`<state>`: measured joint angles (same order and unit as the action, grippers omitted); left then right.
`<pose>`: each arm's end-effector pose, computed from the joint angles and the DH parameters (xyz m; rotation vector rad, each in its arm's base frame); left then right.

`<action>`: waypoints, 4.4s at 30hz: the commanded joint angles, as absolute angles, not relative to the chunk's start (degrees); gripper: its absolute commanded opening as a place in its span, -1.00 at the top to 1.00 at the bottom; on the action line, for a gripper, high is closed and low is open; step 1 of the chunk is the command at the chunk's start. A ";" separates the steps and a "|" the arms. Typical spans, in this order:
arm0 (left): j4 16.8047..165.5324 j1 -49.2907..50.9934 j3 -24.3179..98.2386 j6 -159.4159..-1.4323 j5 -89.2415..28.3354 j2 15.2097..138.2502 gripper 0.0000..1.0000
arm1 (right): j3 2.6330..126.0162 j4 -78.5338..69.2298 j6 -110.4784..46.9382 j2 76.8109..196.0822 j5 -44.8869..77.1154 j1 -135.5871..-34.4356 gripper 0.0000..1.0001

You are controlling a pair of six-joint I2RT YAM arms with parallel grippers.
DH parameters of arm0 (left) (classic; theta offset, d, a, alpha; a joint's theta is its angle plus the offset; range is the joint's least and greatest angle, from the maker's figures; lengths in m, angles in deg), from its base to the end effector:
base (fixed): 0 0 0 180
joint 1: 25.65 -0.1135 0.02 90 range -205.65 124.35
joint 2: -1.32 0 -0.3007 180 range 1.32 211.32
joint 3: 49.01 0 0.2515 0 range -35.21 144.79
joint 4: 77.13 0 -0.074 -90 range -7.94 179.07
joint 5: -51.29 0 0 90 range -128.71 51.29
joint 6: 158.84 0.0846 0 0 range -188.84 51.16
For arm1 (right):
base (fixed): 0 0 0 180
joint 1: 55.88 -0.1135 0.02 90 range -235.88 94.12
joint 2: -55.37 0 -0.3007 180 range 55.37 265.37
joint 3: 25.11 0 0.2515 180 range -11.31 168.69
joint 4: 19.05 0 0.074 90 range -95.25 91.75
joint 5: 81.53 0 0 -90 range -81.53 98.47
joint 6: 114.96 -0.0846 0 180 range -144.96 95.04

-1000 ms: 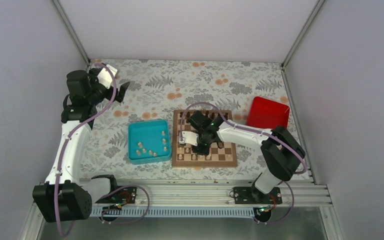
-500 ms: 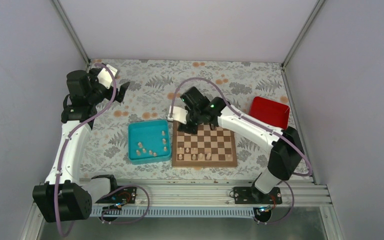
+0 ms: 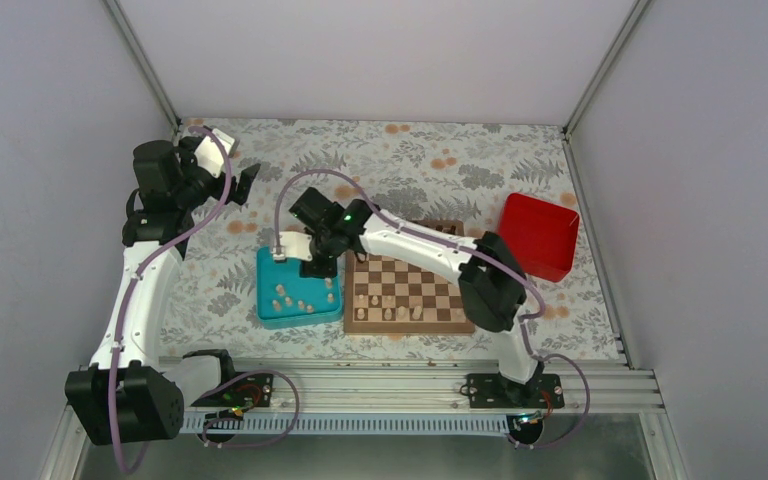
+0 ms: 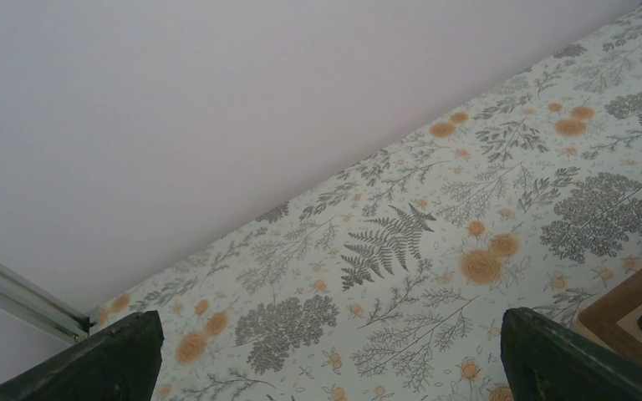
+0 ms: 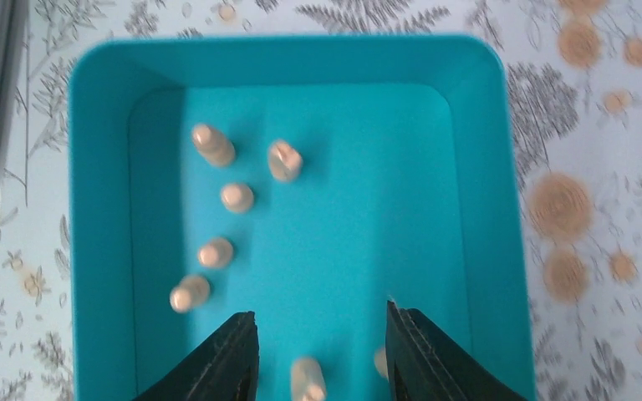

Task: Set up the chess pieces on the board
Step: Pick up the chess piece from the storage box, then place the chess piece on the chessboard.

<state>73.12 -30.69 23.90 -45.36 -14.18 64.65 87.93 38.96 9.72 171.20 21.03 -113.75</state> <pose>0.2768 -0.0109 0.3720 0.5794 1.7995 -0.0725 0.2390 0.4151 0.2352 -1.9709 1.7798 0.4251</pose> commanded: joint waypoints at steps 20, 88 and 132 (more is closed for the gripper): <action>74.17 -30.87 23.74 -45.92 -11.62 62.74 -1.00 | 99.38 35.56 12.32 185.32 27.78 -117.57 0.14; 73.86 -31.00 24.95 -46.00 -14.38 63.98 -1.00 | 53.55 36.18 8.55 137.29 26.12 -104.34 0.92; 73.98 -31.54 24.46 -45.38 -15.84 65.48 -1.00 | 50.10 34.88 11.75 148.92 28.08 -109.48 0.84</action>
